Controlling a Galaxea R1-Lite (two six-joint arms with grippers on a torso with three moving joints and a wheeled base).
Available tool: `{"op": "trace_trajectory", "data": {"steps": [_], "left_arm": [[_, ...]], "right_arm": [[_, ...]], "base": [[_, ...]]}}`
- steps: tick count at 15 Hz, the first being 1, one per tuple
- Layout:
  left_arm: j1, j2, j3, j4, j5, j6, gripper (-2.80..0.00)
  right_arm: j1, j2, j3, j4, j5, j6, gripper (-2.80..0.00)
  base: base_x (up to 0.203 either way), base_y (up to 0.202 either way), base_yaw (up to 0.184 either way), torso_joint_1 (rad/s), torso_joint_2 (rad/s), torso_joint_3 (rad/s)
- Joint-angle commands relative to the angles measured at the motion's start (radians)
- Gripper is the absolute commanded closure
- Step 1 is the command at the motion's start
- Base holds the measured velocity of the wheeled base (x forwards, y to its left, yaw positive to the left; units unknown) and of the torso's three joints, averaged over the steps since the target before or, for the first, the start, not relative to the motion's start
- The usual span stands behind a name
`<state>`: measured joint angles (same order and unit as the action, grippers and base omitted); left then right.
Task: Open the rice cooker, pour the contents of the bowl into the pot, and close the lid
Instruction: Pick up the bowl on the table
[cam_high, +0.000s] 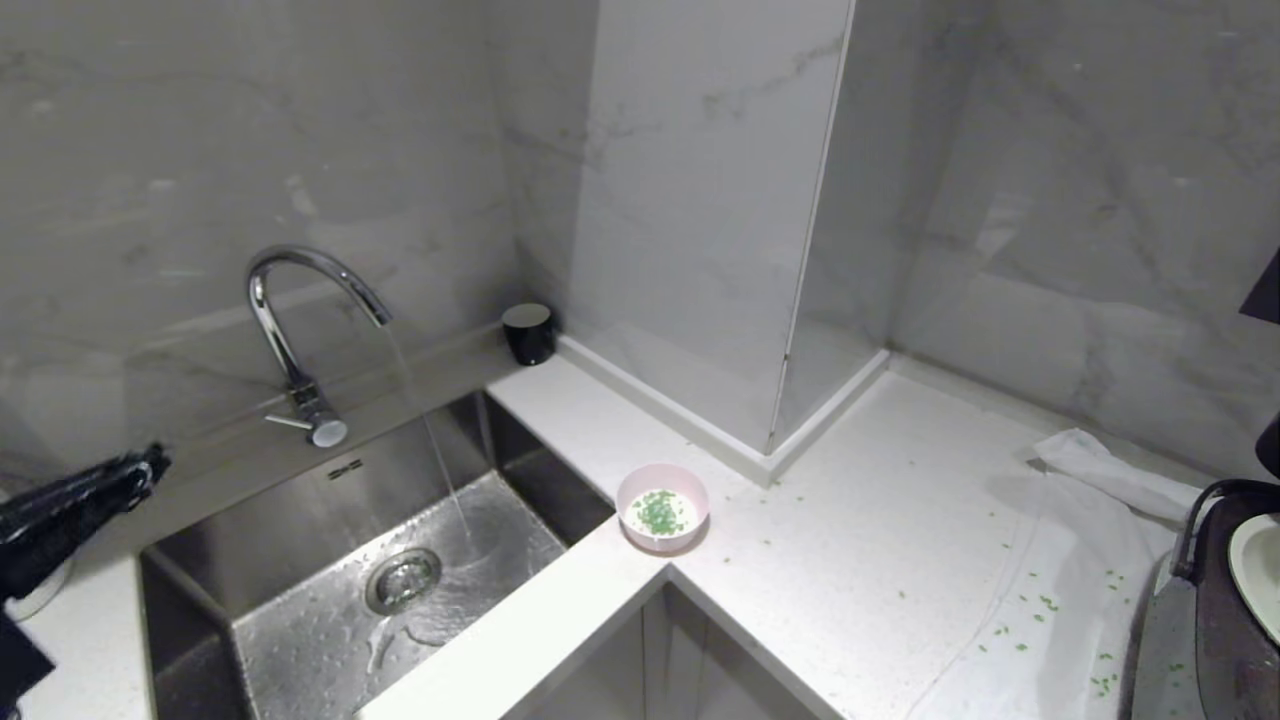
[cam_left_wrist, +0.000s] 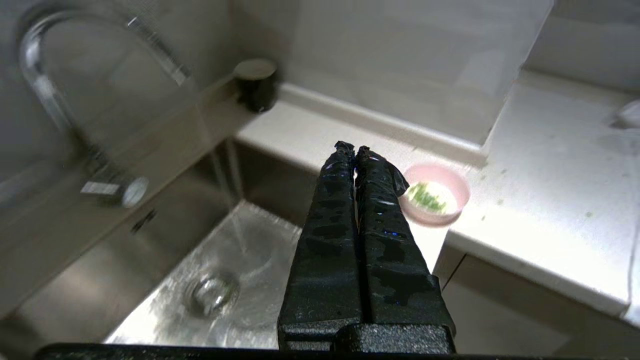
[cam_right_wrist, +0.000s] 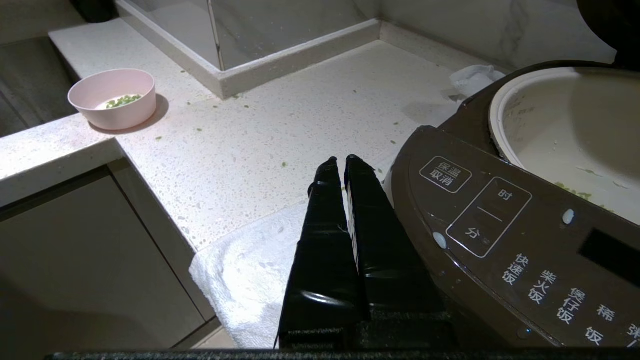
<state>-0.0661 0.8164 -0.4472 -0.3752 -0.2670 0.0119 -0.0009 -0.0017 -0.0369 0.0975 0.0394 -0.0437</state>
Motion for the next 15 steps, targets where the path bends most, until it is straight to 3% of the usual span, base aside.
{"op": "trace_trajectory", "data": {"steps": [1,4,8,10,15], "left_arm": [[-0.088,0.328,-0.145,-0.057,0.002,-0.010,0.00],[-0.241,0.557,-0.321,-0.068,0.083,-0.072,0.00],[-0.450,0.801,-0.630,0.122,0.327,-0.155,0.00],[-0.490,0.874,-0.744,0.229,0.370,-0.194,0.00],[-0.506,1.090,-0.913,0.425,0.388,-0.326,0.00]], "right_arm": [[-0.001,0.002,0.000,0.001,0.001,-0.001,0.00],[-0.001,0.002,0.000,0.001,0.001,-0.001,0.00],[-0.001,0.002,0.000,0.001,0.001,-0.001,0.00],[-0.001,0.002,0.000,0.001,0.001,-0.001,0.00],[0.000,0.002,0.000,0.001,0.001,-0.001,0.00]], "base": [[0.000,0.000,0.000,0.000,0.00,0.000],[0.000,0.000,0.000,0.000,0.00,0.000],[0.000,0.000,0.000,0.000,0.00,0.000],[0.000,0.000,0.000,0.000,0.00,0.000],[0.000,0.000,0.000,0.000,0.00,0.000]]}}
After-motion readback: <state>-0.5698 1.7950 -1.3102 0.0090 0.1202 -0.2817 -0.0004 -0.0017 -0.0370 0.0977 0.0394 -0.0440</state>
